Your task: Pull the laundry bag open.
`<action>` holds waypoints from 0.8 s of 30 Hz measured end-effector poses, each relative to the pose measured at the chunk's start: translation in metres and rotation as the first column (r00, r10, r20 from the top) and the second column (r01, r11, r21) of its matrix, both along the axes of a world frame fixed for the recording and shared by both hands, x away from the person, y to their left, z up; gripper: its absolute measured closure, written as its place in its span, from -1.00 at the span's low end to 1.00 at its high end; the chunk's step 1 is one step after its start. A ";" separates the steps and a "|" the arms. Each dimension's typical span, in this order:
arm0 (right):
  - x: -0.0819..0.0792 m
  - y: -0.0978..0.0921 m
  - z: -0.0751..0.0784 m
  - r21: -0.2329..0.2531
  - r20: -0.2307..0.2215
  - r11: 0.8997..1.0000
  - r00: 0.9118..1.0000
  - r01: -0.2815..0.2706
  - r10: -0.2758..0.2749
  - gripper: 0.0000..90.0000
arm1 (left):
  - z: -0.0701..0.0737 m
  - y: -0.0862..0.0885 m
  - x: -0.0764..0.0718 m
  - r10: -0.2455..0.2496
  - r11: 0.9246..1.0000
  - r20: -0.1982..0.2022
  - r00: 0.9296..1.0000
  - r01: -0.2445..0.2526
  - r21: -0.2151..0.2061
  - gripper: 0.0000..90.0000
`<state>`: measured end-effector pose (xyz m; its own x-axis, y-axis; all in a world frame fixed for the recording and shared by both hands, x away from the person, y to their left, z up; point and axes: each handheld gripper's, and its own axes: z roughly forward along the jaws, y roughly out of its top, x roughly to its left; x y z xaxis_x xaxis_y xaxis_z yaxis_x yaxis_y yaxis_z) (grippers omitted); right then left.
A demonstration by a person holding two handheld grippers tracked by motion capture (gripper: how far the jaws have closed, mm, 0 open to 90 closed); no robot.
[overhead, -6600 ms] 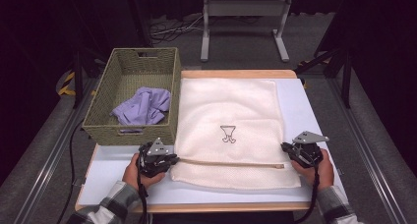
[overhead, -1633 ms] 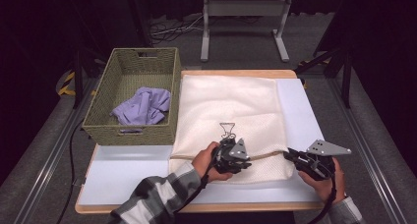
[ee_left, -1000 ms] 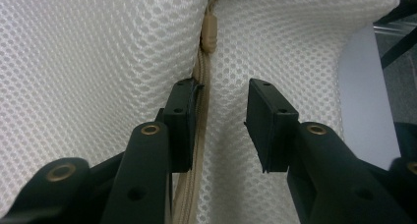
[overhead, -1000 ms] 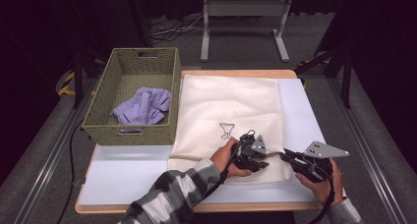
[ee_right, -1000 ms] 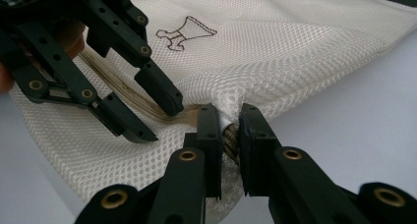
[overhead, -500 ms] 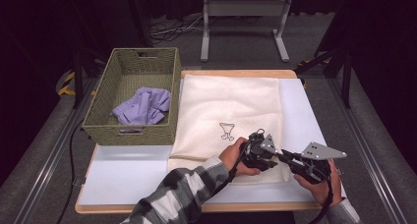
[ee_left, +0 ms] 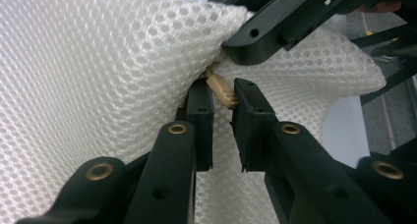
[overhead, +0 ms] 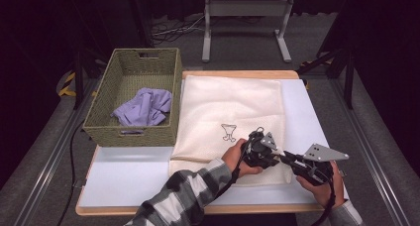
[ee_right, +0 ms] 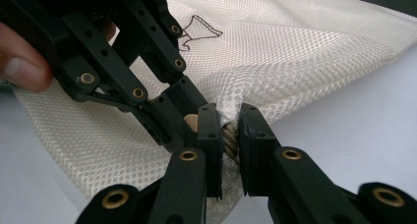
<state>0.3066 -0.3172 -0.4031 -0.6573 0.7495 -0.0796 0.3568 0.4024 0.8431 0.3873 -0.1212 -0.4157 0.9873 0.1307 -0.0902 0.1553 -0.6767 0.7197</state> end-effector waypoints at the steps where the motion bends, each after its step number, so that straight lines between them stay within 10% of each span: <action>1: 0.000 0.000 0.000 0.000 0.000 1.000 1.000 -0.003 0.003 0.81 | -0.001 0.000 0.001 0.007 1.000 -0.007 1.000 -0.007 0.008 0.82; 10: 0.000 0.003 -0.002 -0.015 -0.007 1.000 1.000 -0.010 0.009 0.82 | -0.001 -0.005 0.000 -0.009 0.999 0.011 1.000 0.009 0.033 0.64; 17: 0.000 0.004 -0.003 -0.013 -0.008 1.000 1.000 -0.014 0.014 0.82 | -0.002 -0.002 0.007 0.008 1.000 -0.045 0.999 -0.007 0.013 0.86; 24: 0.000 0.004 -0.004 -0.019 -0.008 1.000 1.000 -0.014 0.014 0.82 | -0.002 -0.005 0.004 0.022 0.999 -0.020 1.000 -0.022 0.027 0.93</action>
